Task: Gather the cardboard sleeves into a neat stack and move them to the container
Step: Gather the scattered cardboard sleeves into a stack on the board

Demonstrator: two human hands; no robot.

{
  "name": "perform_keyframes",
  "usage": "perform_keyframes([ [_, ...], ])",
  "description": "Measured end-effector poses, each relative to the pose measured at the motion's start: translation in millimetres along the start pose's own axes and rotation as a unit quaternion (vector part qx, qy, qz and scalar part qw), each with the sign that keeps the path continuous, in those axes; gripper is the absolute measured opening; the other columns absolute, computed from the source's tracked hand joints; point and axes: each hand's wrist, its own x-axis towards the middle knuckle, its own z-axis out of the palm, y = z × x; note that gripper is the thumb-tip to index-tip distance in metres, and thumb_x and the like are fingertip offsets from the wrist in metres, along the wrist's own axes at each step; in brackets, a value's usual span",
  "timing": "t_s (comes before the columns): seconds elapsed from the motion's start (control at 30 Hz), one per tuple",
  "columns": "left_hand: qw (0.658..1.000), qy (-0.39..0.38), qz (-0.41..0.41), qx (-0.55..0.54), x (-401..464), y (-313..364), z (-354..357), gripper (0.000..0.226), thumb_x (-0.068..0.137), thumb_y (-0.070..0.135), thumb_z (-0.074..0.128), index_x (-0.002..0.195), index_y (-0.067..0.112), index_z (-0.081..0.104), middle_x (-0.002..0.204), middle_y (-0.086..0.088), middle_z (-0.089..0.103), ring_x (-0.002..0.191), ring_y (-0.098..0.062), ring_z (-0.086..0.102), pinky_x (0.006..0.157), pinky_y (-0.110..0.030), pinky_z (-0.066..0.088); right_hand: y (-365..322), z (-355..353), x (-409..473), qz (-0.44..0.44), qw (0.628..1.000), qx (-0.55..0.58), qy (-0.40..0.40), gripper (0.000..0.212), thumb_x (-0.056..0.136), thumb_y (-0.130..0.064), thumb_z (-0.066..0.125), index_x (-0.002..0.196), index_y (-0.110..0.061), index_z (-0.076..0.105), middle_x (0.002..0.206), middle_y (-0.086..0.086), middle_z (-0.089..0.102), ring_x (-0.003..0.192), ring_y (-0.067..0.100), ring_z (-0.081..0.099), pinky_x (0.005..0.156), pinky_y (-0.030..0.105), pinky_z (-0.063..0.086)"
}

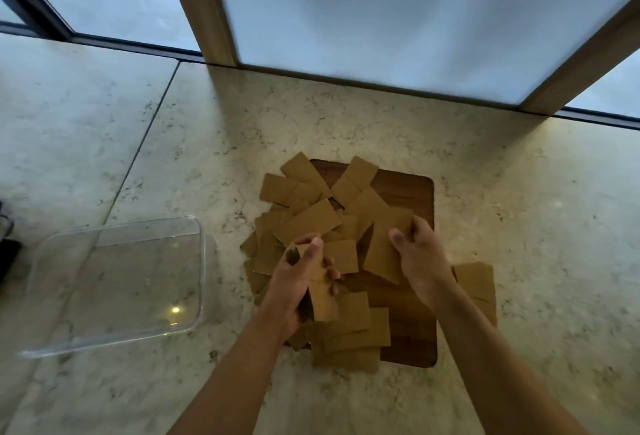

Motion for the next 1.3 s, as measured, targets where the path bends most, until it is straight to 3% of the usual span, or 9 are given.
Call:
perform_keyframes([
  [0.1,0.996,0.028,0.028,0.082,-4.3,7.5,-11.5,0.056,0.080,0.039,0.087,0.131,0.025,0.069,0.112,-0.014,0.080,0.099,-0.034,0.078,0.075,-0.046,0.065,-5.5,66.4,-39.1,0.032,0.984,0.045,-0.167,0.019,0.103,-0.031,0.055,0.108,-0.038,0.073,0.101,-0.011,0.076,0.091,0.008,0.073,0.070,0.027,0.060],
  [0.27,0.991,0.131,0.002,0.039,-16.6,15.7,-50.9,0.026,0.093,0.012,0.070,0.115,0.025,0.076,0.084,-0.011,0.083,0.066,-0.027,0.080,0.054,-0.036,0.062,-11.1,122.1,-24.7,-0.030,0.990,-0.130,0.052,0.028,0.103,-0.033,0.052,0.111,-0.015,0.071,0.105,0.007,0.072,0.093,0.026,0.066,0.080,0.035,0.056],
  [0.43,0.991,0.119,0.059,0.004,-26.7,25.3,-73.7,0.043,0.082,0.029,0.083,0.124,0.026,0.076,0.101,-0.024,0.081,0.081,-0.036,0.079,0.070,-0.045,0.064,-20.1,153.8,0.1,0.012,0.955,-0.293,0.039,0.121,0.076,-0.066,0.076,0.161,-0.011,0.009,0.162,0.022,0.019,0.148,0.039,0.028,0.111,0.053,0.041],
  [0.63,0.992,0.109,0.064,-0.032,-18.1,36.1,-76.0,0.048,0.071,0.036,0.088,0.114,0.020,0.075,0.088,-0.021,0.075,0.071,-0.036,0.074,0.070,-0.050,0.064,-15.8,134.6,26.5,-0.051,0.943,-0.316,0.097,0.069,0.073,-0.051,0.086,0.123,-0.019,0.052,0.135,0.013,0.043,0.127,0.032,0.040,0.104,0.044,0.041],
  [0.83,0.991,0.115,0.071,0.011,-8.4,35.2,-72.3,0.021,0.090,0.020,0.081,0.110,0.022,0.074,0.085,-0.019,0.075,0.074,-0.035,0.071,0.078,-0.052,0.060,-19.3,107.3,39.0,-0.186,0.937,-0.261,0.142,0.028,0.094,-0.043,0.053,0.111,-0.022,0.060,0.114,0.001,0.046,0.115,0.024,0.050,0.088,0.036,0.046],
  [0.97,0.992,0.105,0.061,-0.019,-11.2,37.6,-64.4,0.021,0.082,0.025,0.085,0.101,0.024,0.077,0.084,-0.019,0.076,0.073,-0.038,0.072,0.068,-0.054,0.064,-49.3,86.1,68.2,-0.260,0.833,-0.480,-0.090,0.079,0.080,0.007,0.057,0.143,-0.040,0.049,0.157,0.001,0.025,0.147,0.033,0.012,0.120,0.055,0.023],
  [1.07,0.993,0.094,0.058,-0.030,-14.2,41.1,-56.2,0.036,0.076,0.026,0.089,0.108,0.020,0.074,0.091,-0.021,0.078,0.079,-0.040,0.076,0.068,-0.056,0.065,-56.8,69.6,85.2,-0.256,0.760,-0.577,-0.158,0.060,0.084,-0.022,0.078,0.136,-0.042,0.057,0.165,0.000,0.022,0.154,0.034,0.004,0.125,0.055,0.007],
  [1.17,0.994,0.088,0.063,-0.016,-14.1,44.7,-49.8,0.052,0.074,0.024,0.090,0.121,0.017,0.067,0.089,-0.019,0.078,0.078,-0.038,0.076,0.067,-0.054,0.065,-49.3,47.7,87.0,-0.281,0.822,-0.490,-0.075,0.029,0.081,-0.031,0.082,0.106,-0.029,0.067,0.118,-0.007,0.061,0.129,0.030,0.048,0.104,0.037,0.039],
  [1.3,0.993,0.083,0.078,0.032,-11.9,45.6,-38.4,0.058,0.073,0.029,0.090,0.123,0.017,0.064,0.078,-0.015,0.075,0.070,-0.034,0.070,0.062,-0.049,0.064,-46.3,25.1,67.5,-0.245,0.921,-0.299,0.043,0.019,0.085,-0.026,0.081,0.090,-0.030,0.063,0.081,-0.021,0.062,0.080,0.006,0.066,0.066,0.015,0.045],
])
